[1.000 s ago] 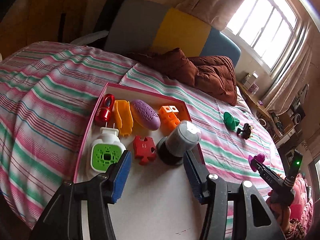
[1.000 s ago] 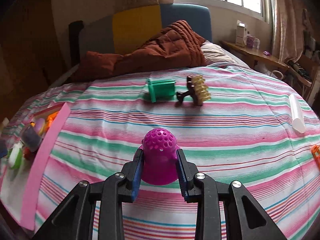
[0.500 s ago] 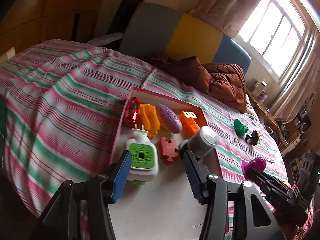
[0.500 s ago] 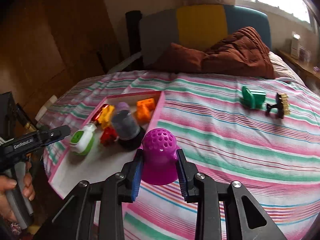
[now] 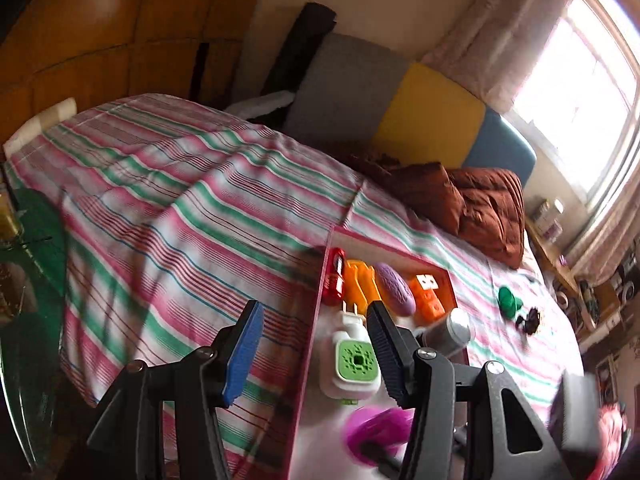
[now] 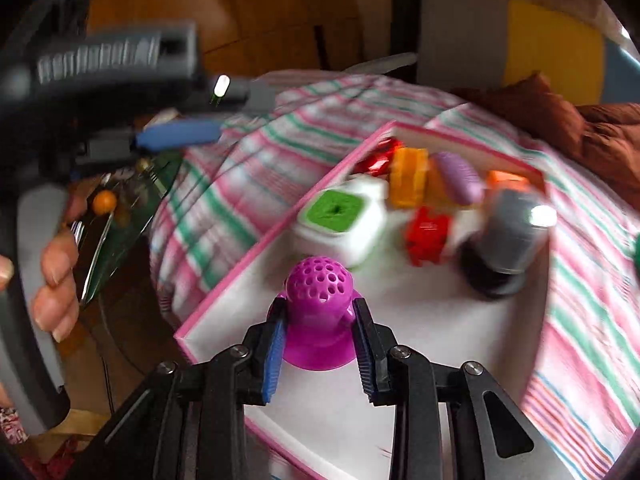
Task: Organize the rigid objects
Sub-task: 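Lower the magenta piece into the tray and open the right tool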
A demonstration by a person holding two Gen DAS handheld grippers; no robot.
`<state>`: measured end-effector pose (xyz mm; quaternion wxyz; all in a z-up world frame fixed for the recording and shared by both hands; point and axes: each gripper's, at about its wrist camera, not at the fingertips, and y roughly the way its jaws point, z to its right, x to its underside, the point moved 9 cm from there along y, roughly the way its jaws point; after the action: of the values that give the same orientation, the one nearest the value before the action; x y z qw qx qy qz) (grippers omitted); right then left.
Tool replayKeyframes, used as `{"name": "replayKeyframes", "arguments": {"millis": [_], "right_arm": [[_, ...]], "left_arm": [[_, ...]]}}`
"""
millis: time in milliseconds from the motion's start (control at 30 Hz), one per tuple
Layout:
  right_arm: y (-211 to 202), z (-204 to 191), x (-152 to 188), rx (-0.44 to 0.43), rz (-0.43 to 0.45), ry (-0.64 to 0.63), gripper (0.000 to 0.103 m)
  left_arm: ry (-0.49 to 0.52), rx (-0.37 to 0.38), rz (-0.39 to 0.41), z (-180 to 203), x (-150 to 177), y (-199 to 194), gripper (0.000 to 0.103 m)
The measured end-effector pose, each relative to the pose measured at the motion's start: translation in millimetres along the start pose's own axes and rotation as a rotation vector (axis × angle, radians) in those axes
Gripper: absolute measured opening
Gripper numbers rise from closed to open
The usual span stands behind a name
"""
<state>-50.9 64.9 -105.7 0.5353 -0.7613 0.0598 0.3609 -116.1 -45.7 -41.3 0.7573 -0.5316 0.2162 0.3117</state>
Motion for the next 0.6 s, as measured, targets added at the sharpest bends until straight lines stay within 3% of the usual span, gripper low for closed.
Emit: {"name": "replayKeyframes", "arguments": {"millis": [167,267,467,600], "right_arm": [[17.9,-16.6,0.6,-0.017,-0.022,-0.017,0.033],[19.7,-19.1,3.5,-0.04,-0.032,0.009,0.04],[4.0,-11.9,5.3,-0.086,0.006,0.059,0.048],[-6.8,-0.8,6.1,-0.069,0.027,0.093,0.051]], "left_arm": [[-0.027,-0.007,0.03,-7.9,-8.1,-5.9,0.054],[-0.032,-0.007,0.033,-9.3,-8.6,-6.6,0.054],[-0.025,0.002,0.022,-3.4,-3.7,-4.3,0.054],[-0.008,0.019,0.004,6.4,3.1,-1.4,0.054]]}}
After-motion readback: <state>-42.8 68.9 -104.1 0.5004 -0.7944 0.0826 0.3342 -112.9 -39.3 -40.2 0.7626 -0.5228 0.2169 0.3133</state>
